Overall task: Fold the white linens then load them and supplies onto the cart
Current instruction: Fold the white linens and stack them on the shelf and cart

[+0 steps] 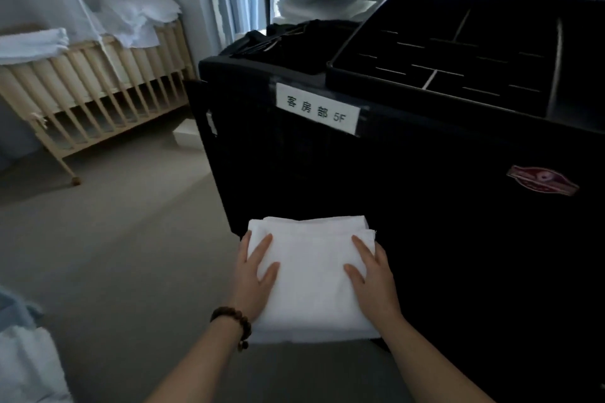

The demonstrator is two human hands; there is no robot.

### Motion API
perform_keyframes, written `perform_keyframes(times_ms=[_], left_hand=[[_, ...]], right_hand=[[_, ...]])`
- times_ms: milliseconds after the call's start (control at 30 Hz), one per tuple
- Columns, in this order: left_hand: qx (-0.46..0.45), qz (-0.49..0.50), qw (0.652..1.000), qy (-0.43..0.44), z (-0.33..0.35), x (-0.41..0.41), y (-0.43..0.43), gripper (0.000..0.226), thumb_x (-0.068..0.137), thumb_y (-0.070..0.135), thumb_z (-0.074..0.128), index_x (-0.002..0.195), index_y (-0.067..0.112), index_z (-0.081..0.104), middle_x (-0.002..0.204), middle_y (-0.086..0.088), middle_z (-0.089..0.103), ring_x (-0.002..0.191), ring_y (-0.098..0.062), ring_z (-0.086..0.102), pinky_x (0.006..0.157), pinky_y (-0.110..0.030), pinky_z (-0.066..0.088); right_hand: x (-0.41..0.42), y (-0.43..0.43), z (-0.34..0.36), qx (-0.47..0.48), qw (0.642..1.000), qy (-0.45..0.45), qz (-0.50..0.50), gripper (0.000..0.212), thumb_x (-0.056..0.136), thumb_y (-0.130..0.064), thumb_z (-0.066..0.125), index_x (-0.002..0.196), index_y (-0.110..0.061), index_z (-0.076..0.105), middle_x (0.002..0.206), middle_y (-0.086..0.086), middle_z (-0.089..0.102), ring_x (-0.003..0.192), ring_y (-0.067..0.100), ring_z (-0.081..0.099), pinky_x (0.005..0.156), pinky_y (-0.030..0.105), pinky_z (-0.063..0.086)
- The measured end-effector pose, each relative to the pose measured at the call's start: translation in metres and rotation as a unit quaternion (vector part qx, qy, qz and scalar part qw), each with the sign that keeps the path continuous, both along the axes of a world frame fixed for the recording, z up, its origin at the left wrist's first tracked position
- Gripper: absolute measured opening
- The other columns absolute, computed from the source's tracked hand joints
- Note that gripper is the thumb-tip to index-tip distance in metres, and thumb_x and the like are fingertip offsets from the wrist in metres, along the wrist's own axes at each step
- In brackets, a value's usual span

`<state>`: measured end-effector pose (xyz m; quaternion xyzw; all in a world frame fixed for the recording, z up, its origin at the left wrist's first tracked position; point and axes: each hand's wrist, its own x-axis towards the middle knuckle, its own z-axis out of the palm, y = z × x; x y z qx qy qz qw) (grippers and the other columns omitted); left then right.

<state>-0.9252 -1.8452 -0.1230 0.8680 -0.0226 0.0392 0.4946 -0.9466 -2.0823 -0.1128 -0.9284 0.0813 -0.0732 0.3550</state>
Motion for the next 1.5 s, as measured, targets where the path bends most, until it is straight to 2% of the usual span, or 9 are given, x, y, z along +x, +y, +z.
perform_keyframes(times_ms=[133, 300, 433, 600, 733, 900, 1067, 1200, 1500], left_hand=[[0.028, -0.050, 0.998, 0.014, -0.008, -0.017, -0.053, 0.051, 0.095, 0.031, 0.057, 0.141, 0.039, 0.039, 0.156, 0.013, 0.008, 0.138, -0.005, 0.017, 0.111, -0.023, 0.016], [0.048, -0.120, 0.992, 0.002, -0.006, -0.024, -0.108, 0.052, 0.095, 0.032, 0.056, 0.142, 0.040, 0.036, 0.159, 0.012, 0.007, 0.132, 0.003, 0.018, 0.108, -0.017, 0.018], [0.052, -0.166, 0.985, 0.005, 0.001, -0.016, -0.143, 0.052, 0.095, 0.031, 0.056, 0.143, 0.038, 0.037, 0.159, 0.011, 0.007, 0.139, -0.006, 0.020, 0.110, -0.020, 0.020], [0.058, -0.219, 0.974, 0.007, 0.004, 0.010, -0.174, 0.052, 0.096, 0.032, 0.055, 0.144, 0.038, 0.035, 0.159, 0.012, 0.006, 0.139, -0.010, 0.024, 0.109, -0.021, 0.024], [0.064, -0.258, 0.964, 0.009, 0.005, 0.040, -0.189, 0.053, 0.096, 0.033, 0.054, 0.145, 0.037, 0.034, 0.159, 0.011, 0.004, 0.139, -0.011, 0.024, 0.110, -0.021, 0.024], [0.069, -0.293, 0.954, 0.005, 0.000, 0.084, -0.200, 0.054, 0.095, 0.031, 0.056, 0.145, 0.035, 0.034, 0.159, 0.006, 0.006, 0.140, -0.014, 0.024, 0.110, -0.020, 0.022], [0.055, -0.311, 0.949, 0.018, -0.014, 0.116, -0.219, 0.055, 0.095, 0.030, 0.056, 0.143, 0.039, 0.032, 0.160, 0.004, 0.007, 0.142, -0.014, 0.022, 0.110, -0.018, 0.018], [0.050, -0.308, 0.950, 0.010, -0.030, 0.140, -0.242, 0.054, 0.094, 0.030, 0.058, 0.137, 0.048, 0.030, 0.159, 0.002, 0.009, 0.142, -0.016, 0.023, 0.108, -0.016, 0.019], [0.071, -0.301, 0.951, -0.004, -0.060, 0.195, -0.304, 0.055, 0.095, 0.032, 0.057, 0.146, 0.032, 0.036, 0.159, -0.002, 0.010, 0.143, -0.021, 0.022, 0.115, -0.026, 0.022]], right_hand=[[-0.039, -0.054, -0.005, -0.002, 0.999, 0.010, -0.047, 0.053, 0.096, -0.033, 0.055, 0.146, -0.031, 0.037, 0.158, -0.001, 0.013, 0.143, 0.015, 0.017, 0.107, 0.014, 0.007], [-0.073, -0.104, -0.006, 0.034, 0.995, 0.001, -0.099, 0.052, 0.096, -0.028, 0.057, 0.145, -0.027, 0.040, 0.157, -0.002, 0.015, 0.138, 0.008, 0.020, 0.099, 0.000, 0.003], [-0.087, -0.130, -0.009, 0.045, 0.988, 0.001, -0.148, 0.052, 0.096, -0.029, 0.055, 0.146, -0.029, 0.038, 0.158, -0.004, 0.013, 0.139, 0.009, 0.020, 0.103, 0.006, 0.009], [-0.082, -0.150, -0.014, 0.042, 0.981, -0.022, -0.186, 0.052, 0.096, -0.029, 0.055, 0.146, -0.029, 0.037, 0.157, -0.002, 0.016, 0.120, -0.011, 0.013, 0.102, 0.006, 0.012], [-0.067, -0.157, -0.019, 0.037, 0.974, -0.037, -0.220, 0.052, 0.095, -0.026, 0.058, 0.145, -0.025, 0.040, 0.155, 0.004, 0.021, 0.115, -0.016, 0.011, 0.093, -0.008, 0.004], [-0.036, -0.163, -0.024, 0.048, 0.967, -0.045, -0.245, 0.053, 0.094, -0.023, 0.060, 0.143, -0.023, 0.042, 0.154, 0.008, 0.025, 0.124, -0.002, 0.023, 0.092, -0.011, 0.005], [-0.012, -0.178, -0.034, 0.040, 0.965, -0.050, -0.254, 0.053, 0.094, -0.021, 0.060, 0.144, -0.023, 0.041, 0.154, 0.007, 0.025, 0.121, -0.004, 0.022, 0.091, -0.012, 0.006], [0.010, -0.202, -0.048, 0.041, 0.966, -0.052, -0.248, 0.054, 0.095, -0.023, 0.058, 0.145, -0.025, 0.039, 0.154, 0.007, 0.024, 0.135, 0.012, 0.031, 0.101, -0.001, 0.012], [0.070, -0.265, -0.093, -0.031, 0.960, -0.065, -0.269, 0.056, 0.094, -0.030, 0.060, 0.145, -0.025, 0.039, 0.152, 0.011, 0.029, 0.134, 0.023, 0.035, 0.094, -0.003, 0.006]])
